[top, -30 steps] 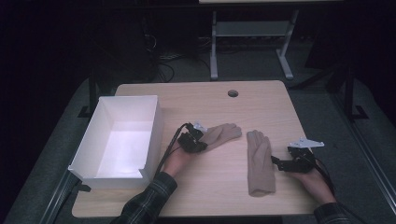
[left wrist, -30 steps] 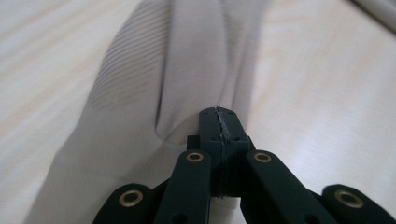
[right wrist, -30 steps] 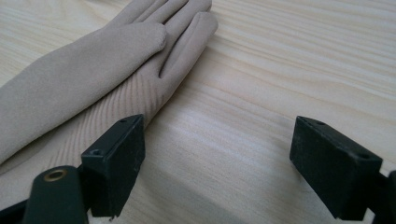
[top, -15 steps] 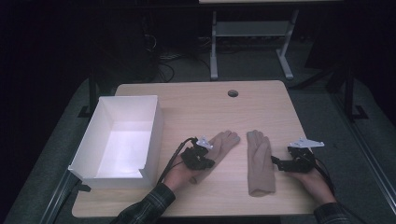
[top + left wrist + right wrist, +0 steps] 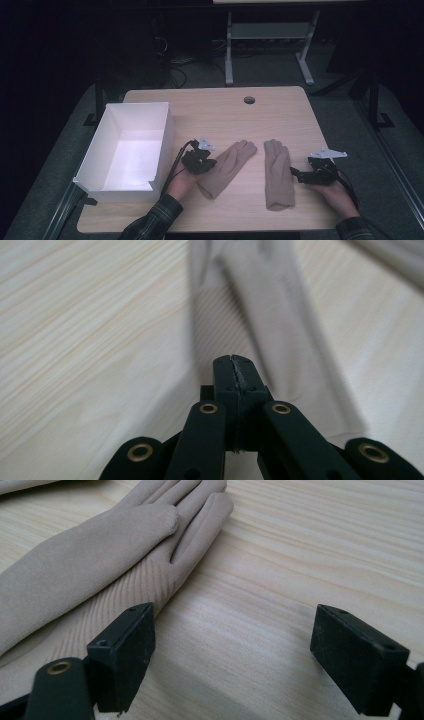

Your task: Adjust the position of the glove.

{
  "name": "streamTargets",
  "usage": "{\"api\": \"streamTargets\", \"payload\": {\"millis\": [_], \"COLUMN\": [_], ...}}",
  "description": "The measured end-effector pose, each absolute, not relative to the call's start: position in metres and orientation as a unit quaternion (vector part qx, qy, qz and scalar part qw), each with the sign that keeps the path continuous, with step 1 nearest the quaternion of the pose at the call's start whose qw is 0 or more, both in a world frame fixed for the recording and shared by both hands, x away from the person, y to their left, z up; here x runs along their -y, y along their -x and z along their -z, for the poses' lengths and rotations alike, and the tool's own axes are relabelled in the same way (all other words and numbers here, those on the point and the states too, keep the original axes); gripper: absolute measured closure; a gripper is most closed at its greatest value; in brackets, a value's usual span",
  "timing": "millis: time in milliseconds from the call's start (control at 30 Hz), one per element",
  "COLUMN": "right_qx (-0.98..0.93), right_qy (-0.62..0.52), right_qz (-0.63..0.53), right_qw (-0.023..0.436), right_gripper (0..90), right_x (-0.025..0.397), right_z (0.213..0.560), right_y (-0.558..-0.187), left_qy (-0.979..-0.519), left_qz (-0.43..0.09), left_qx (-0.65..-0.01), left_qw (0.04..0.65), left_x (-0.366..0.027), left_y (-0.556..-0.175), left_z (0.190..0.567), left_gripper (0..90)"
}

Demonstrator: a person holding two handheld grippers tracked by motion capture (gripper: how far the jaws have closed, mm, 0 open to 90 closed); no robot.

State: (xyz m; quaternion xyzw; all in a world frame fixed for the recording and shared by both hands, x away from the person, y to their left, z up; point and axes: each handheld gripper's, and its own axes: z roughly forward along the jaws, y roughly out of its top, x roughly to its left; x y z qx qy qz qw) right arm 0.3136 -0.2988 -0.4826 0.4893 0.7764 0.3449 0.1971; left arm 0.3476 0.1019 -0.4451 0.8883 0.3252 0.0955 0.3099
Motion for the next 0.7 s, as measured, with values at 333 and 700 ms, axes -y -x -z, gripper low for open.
{"api": "streamTargets", "payload": {"millis": [333, 700], "right_qx": [-0.777, -0.778], "right_qy": [-0.488, -0.487], "right_qz": [-0.345, -0.345], "right_qw": [0.196, 0.196], "right_gripper": [17.8, 17.8], "right_x": [0.299, 0.299], "right_z": [0.483, 0.483], "right_y": [-0.314, -0.314], "left_qy": [-0.896, -0.901], "left_qz": [-0.071, -0.02], "left_qx": [-0.317, -0.282], "left_qw": [0.302, 0.329], "left_x": [-0.099, -0.084], "left_y": [-0.345, -0.322], "left_z": [0.452, 0.456], "left_gripper": [89.5, 89.4]}}
